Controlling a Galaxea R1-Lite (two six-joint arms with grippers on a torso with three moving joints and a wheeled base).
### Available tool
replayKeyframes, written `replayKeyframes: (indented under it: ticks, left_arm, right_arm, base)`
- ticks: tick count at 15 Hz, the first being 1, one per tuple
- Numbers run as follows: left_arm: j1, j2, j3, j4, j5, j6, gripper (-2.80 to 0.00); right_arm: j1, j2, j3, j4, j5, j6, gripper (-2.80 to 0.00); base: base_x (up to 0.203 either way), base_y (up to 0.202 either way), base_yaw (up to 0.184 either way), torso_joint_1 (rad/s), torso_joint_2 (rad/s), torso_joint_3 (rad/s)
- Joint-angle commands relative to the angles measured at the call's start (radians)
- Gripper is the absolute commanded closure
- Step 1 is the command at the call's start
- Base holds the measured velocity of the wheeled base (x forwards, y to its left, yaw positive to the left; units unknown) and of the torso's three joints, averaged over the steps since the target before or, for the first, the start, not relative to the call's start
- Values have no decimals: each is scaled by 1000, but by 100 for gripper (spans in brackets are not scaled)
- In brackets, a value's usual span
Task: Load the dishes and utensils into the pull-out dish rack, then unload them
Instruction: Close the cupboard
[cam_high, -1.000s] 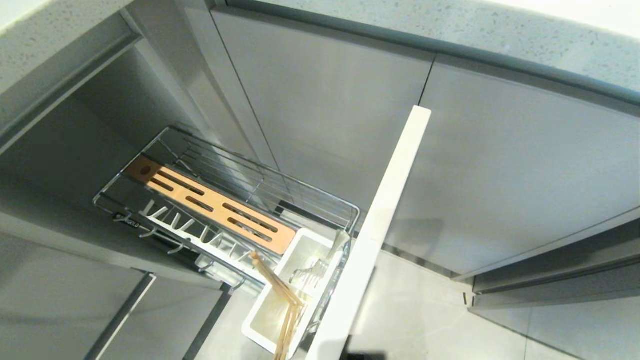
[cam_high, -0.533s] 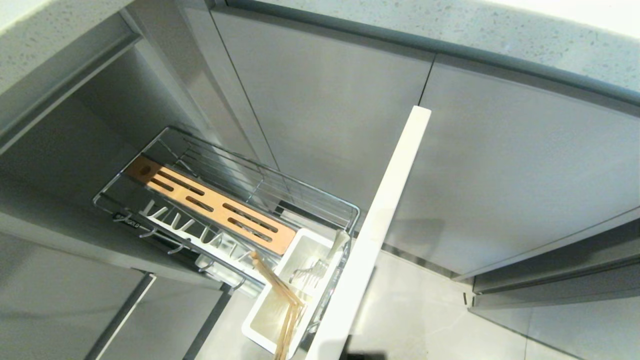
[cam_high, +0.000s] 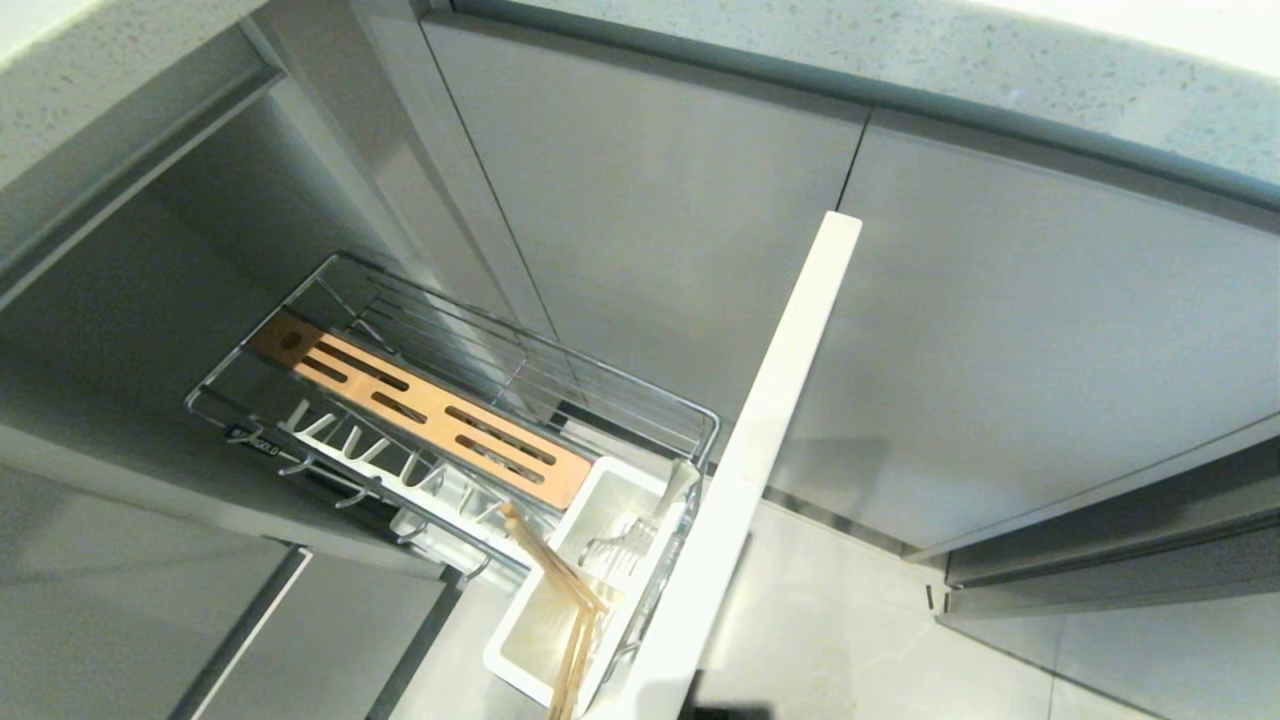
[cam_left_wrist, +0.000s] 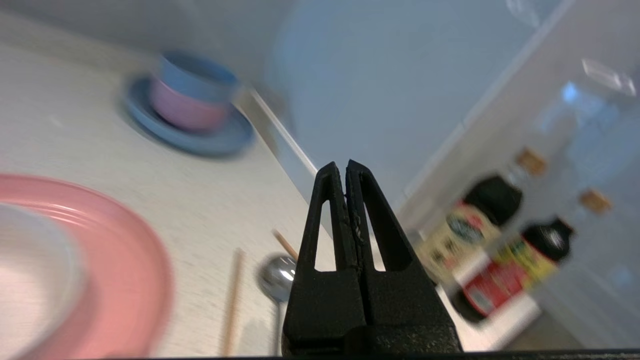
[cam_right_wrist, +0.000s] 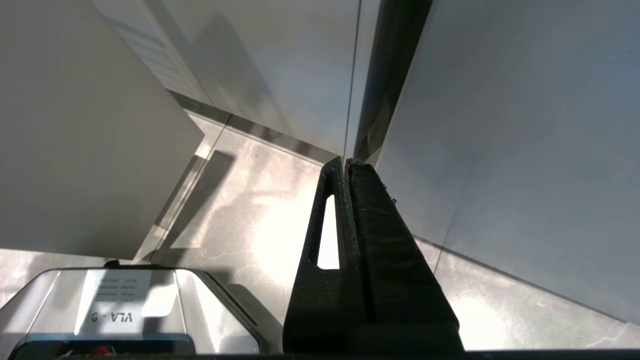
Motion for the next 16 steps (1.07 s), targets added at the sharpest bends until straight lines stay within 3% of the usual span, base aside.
replayKeyframes:
  ticks: [1, 3, 6, 10, 13, 16]
  left_arm:
    - [-105, 135, -147, 72, -2, 27, 0]
    - [-198, 240, -252, 107, -3, 51, 0]
    - [-403, 323, -298, 169, 10, 51, 0]
    - [-658, 404, -287, 274, 70, -84, 0]
    - [-865, 429, -276, 335, 80, -116, 0]
    - [-999, 496, -272, 398, 83, -153, 0]
  right_arm:
    - [0, 1, 2, 0, 0, 0, 0]
    - [0, 1, 2, 0, 0, 0, 0]
    - [0, 1, 2, 0, 0, 0, 0]
    - [0, 1, 2, 0, 0, 0, 0]
    - [0, 1, 2, 0, 0, 0, 0]
    - [0, 1, 2, 0, 0, 0, 0]
  base:
    - [0, 0, 0, 0, 0, 0]
    - [0, 0, 0, 0, 0, 0]
    - [0, 0, 0, 0, 0, 0]
    - [0, 0, 0, 0, 0, 0]
    - [0, 0, 0, 0, 0, 0]
    - [0, 0, 0, 0, 0, 0]
